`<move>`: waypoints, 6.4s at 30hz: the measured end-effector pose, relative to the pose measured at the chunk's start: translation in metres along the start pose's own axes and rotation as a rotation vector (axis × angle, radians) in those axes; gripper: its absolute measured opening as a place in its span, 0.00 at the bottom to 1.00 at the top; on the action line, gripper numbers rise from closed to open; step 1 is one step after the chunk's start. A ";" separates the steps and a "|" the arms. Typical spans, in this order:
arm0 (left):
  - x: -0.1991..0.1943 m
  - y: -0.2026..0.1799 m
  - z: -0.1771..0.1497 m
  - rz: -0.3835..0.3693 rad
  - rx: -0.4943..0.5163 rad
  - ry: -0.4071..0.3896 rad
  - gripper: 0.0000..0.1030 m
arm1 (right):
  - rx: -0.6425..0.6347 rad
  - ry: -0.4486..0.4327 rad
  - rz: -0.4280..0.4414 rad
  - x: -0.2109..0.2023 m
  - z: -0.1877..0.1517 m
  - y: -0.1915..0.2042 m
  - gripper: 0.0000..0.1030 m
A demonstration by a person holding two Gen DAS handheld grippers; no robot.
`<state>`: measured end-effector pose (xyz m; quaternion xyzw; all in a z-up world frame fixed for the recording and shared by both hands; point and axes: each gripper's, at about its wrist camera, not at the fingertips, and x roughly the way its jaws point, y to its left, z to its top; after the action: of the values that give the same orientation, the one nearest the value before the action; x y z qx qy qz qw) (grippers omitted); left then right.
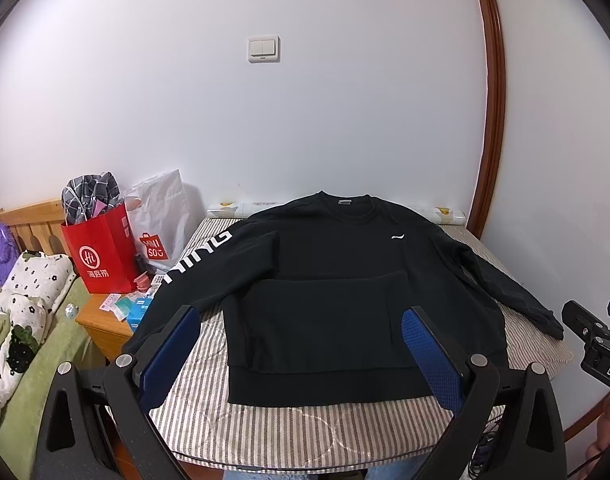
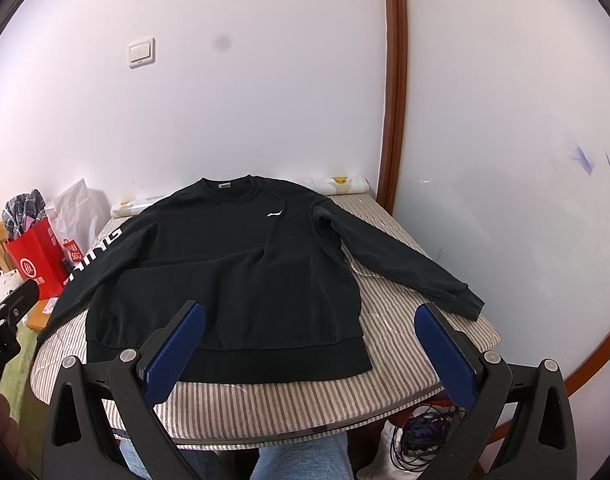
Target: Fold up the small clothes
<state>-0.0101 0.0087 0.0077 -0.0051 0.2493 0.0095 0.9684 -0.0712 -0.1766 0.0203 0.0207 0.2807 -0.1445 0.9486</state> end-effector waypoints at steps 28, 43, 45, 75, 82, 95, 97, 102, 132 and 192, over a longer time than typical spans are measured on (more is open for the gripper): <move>0.020 0.016 0.007 -0.047 -0.061 0.021 0.98 | -0.023 -0.009 0.011 0.014 0.006 0.013 1.00; 0.128 0.070 -0.004 -0.069 -0.242 0.175 0.97 | -0.041 0.108 0.039 0.100 0.004 0.018 0.95; 0.143 0.084 -0.014 -0.052 -0.281 0.191 0.97 | -0.042 0.131 0.051 0.115 0.000 0.019 0.93; 0.278 0.224 -0.021 0.297 -0.603 0.183 0.07 | -0.172 0.231 0.039 0.225 -0.013 0.074 0.89; 0.280 0.145 0.087 0.183 -0.317 0.062 0.06 | -0.104 0.230 0.041 0.241 -0.010 0.040 0.89; 0.373 -0.079 0.112 -0.007 0.055 0.101 0.07 | 0.017 0.258 -0.035 0.258 -0.025 -0.040 0.89; 0.383 -0.099 0.098 -0.037 0.080 0.134 0.09 | 0.014 0.265 -0.054 0.259 -0.028 -0.048 0.89; 0.390 -0.128 0.075 -0.126 0.104 0.209 0.29 | 0.017 0.287 -0.092 0.261 -0.034 -0.059 0.89; 0.420 0.145 0.009 0.193 -0.102 0.333 0.68 | -0.507 0.321 0.297 0.385 0.025 0.267 0.31; 0.415 0.186 -0.003 -0.078 -0.226 0.359 0.05 | -0.532 0.228 0.707 0.559 0.152 0.500 0.04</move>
<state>0.3475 0.2014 -0.1963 -0.1248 0.4148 -0.0009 0.9013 0.5998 0.1367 -0.1738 -0.1134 0.3865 0.2685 0.8750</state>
